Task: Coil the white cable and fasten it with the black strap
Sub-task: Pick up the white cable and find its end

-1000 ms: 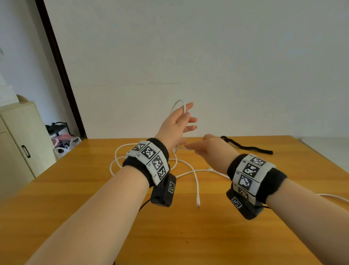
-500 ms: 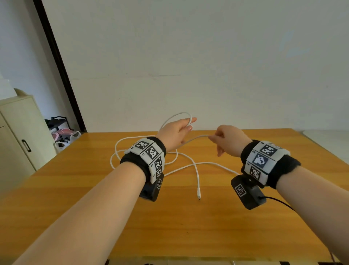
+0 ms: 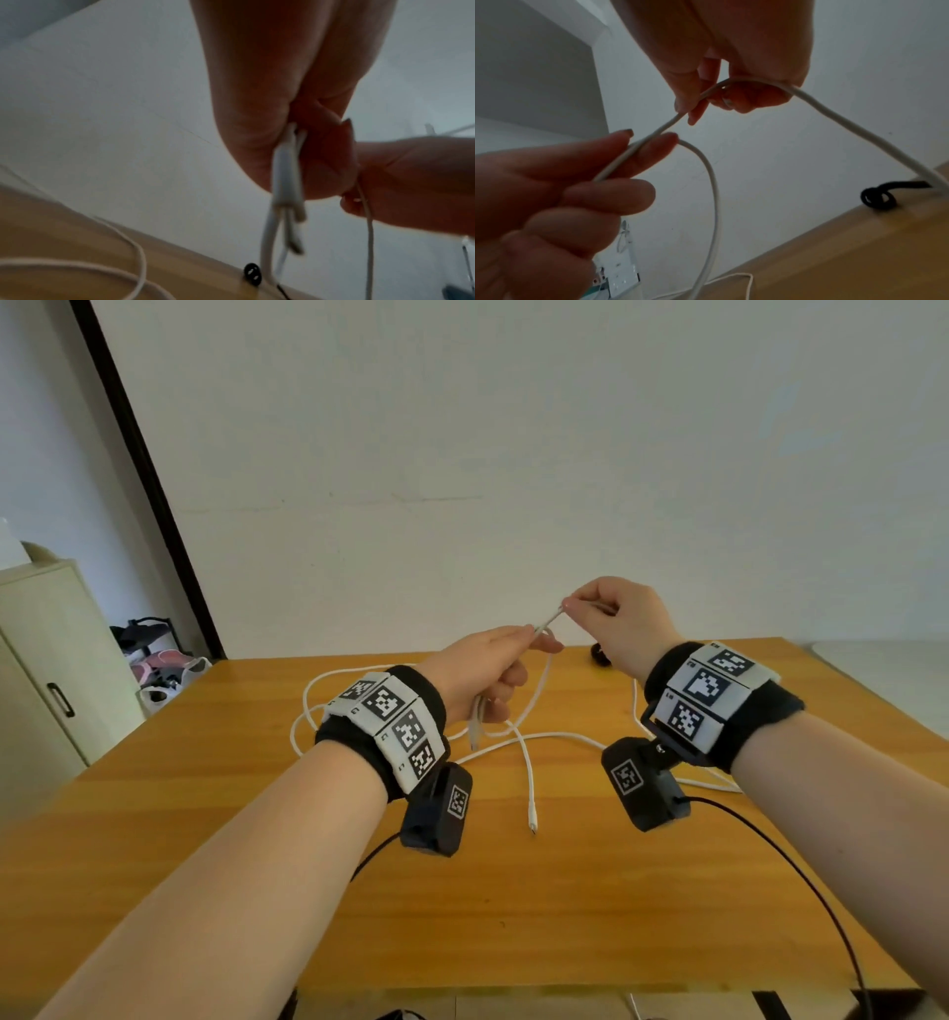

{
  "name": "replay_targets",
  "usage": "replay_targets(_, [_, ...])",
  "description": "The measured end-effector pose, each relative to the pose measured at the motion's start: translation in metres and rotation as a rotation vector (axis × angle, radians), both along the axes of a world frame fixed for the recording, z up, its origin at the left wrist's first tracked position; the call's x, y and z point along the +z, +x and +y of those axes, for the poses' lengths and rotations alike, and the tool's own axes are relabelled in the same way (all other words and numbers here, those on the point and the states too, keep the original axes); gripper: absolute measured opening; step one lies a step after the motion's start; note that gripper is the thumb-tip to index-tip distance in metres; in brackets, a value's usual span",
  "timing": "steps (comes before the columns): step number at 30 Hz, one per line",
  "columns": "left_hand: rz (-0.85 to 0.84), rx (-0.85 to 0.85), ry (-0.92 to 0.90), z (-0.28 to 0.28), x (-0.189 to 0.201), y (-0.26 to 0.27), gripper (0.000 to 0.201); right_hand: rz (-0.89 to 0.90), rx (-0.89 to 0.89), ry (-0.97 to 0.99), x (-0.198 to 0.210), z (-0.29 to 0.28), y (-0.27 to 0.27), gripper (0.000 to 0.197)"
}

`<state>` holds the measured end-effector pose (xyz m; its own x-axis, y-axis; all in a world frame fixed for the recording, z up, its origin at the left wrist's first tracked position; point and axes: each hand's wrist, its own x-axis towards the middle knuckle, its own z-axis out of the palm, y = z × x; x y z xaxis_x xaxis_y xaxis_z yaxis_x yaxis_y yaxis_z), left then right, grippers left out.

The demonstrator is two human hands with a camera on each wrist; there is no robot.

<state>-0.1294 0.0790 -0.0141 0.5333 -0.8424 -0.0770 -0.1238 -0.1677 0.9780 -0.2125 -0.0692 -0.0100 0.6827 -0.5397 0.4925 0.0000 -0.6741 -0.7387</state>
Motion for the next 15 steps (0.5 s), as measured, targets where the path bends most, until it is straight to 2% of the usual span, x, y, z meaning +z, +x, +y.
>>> replay_targets(4, [0.273,-0.056,-0.085,0.002,0.008,-0.002,0.036,0.006,0.021,0.094,-0.002,0.003,0.000,0.021])
replay_targets(8, [0.465,-0.081,-0.186,0.004,0.011,-0.004,0.039,0.034,0.213,0.426,-0.009,0.010,0.000,0.024])
replay_targets(11, [0.480,-0.049,-0.207,0.003,0.012,-0.006,0.039,0.002,0.281,0.608,-0.013,0.013,-0.001,0.024])
replay_targets(15, [0.430,-0.009,-0.154,0.002,0.013,-0.010,0.034,-0.039,0.251,0.666,-0.012,0.010,0.001,0.028])
